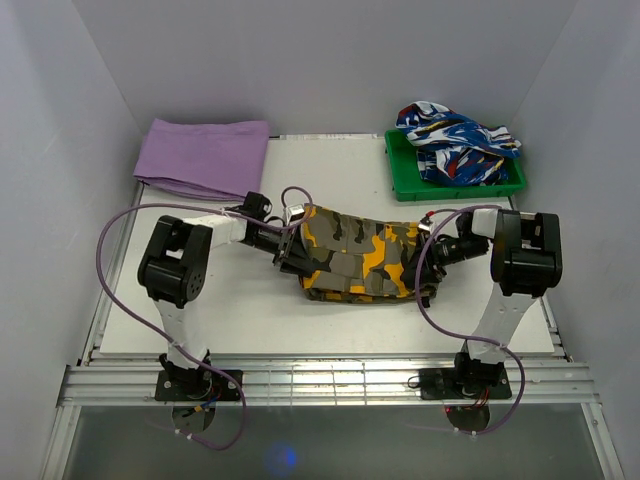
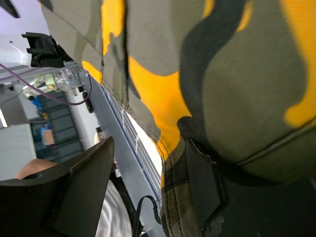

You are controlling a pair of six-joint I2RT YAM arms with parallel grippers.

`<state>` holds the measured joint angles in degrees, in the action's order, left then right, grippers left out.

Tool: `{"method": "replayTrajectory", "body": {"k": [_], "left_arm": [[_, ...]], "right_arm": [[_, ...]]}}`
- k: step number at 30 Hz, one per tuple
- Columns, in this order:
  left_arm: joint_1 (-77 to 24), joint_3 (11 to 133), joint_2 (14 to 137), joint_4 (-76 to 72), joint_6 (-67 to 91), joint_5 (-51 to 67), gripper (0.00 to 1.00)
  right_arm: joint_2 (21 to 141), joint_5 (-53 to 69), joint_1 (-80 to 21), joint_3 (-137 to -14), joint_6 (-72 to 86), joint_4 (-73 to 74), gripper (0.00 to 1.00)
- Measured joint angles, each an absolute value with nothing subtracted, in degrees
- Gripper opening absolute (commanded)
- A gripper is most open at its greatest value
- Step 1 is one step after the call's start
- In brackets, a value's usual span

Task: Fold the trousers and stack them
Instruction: Fold the trousers

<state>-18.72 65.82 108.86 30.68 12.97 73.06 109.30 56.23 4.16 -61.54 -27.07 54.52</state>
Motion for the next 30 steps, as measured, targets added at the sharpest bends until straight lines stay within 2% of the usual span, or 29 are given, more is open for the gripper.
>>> {"method": "replayTrajectory", "body": {"k": [4,11,16,22,25,30], "left_arm": [[-17.87,61.01,114.63,24.82,17.63,71.55,0.46],[-13.08,61.76,120.75,20.88,24.45,71.59,0.45],[-10.79,64.05,120.2,21.91,20.34,68.69,0.58],[-11.18,72.03,116.88,30.09,12.19,70.28,0.59],[-11.4,79.02,113.62,32.29,10.94,71.55,0.57],[-12.03,87.31,111.55,25.8,14.7,70.76,0.58]], "right_arm": [[111.98,55.96,4.49,-59.13,-24.62,51.59,0.64],[113.51,56.36,4.38,-59.22,-20.86,49.65,0.62],[113.56,56.16,4.23,-59.59,-20.12,49.67,0.6],[111.85,55.24,3.57,-62.5,-22.5,51.99,0.6],[109.58,55.27,3.4,-68.49,-24.6,53.91,0.6],[105.41,55.53,3.4,-76.88,-26.72,54.11,0.62]]}}
